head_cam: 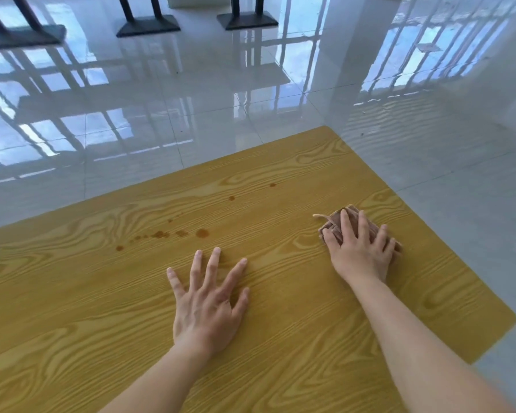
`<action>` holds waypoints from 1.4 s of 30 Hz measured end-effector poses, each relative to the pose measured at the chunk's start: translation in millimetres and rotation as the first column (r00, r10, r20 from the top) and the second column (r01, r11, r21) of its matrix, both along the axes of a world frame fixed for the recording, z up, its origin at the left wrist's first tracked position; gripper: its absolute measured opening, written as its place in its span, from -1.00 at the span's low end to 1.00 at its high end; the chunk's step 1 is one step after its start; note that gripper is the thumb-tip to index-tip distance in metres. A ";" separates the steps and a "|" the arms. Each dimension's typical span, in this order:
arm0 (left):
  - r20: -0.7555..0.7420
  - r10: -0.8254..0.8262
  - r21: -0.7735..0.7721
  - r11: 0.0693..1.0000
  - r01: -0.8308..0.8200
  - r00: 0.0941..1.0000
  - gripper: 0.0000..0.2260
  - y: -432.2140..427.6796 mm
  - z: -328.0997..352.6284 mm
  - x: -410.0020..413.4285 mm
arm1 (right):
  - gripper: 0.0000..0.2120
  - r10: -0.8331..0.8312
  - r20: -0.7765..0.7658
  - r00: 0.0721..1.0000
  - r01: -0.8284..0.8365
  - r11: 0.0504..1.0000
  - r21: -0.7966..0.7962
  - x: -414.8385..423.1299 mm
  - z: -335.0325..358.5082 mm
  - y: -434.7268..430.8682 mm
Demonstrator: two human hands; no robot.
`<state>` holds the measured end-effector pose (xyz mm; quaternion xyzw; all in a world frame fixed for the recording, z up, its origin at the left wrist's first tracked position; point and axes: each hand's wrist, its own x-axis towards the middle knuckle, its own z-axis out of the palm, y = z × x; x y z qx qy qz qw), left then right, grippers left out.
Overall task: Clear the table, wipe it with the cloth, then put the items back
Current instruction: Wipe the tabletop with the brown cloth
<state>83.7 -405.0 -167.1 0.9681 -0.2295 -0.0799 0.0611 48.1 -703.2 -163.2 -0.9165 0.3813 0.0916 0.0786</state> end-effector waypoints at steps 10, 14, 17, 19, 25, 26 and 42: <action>0.012 0.017 -0.036 0.999 -0.017 1.000 -0.55 3.0 -4.6 0.4 | -0.37 0.646 0.004 0.763 -0.646 0.763 -0.024 -51.9 2.9 74.5; 0.009 0.014 -0.039 0.999 -0.014 1.000 -0.55 1.2 -4.0 1.1 | -0.33 0.169 0.007 0.986 -0.169 0.984 0.049 17.3 2.3 71.5; 0.014 0.009 -0.042 0.999 -0.008 1.000 -0.56 2.1 -3.8 1.5 | -0.37 0.482 0.064 0.874 -0.484 0.874 0.038 -7.5 2.4 123.1; 0.012 0.015 -0.048 0.999 -0.015 1.000 -0.55 2.2 -3.6 3.0 | -0.39 0.644 0.057 0.763 -0.646 0.763 0.033 -34.5 8.7 118.4; 0.010 0.061 -0.047 0.997 -0.061 0.998 -0.53 0.7 -1.2 1.5 | -0.34 0.388 -0.042 0.921 -0.389 0.921 -0.016 66.1 2.2 21.6; 0.013 0.075 -0.058 0.996 -0.074 0.997 -0.53 -0.7 -0.5 0.9 | -0.32 0.358 -0.033 0.933 -0.358 0.934 0.005 94.6 1.6 11.9; 0.021 0.108 -0.051 0.993 -0.107 0.994 -0.52 -5.3 1.6 -1.8 | -0.33 0.822 -0.021 0.569 -0.822 0.569 0.014 42.3 12.4 5.1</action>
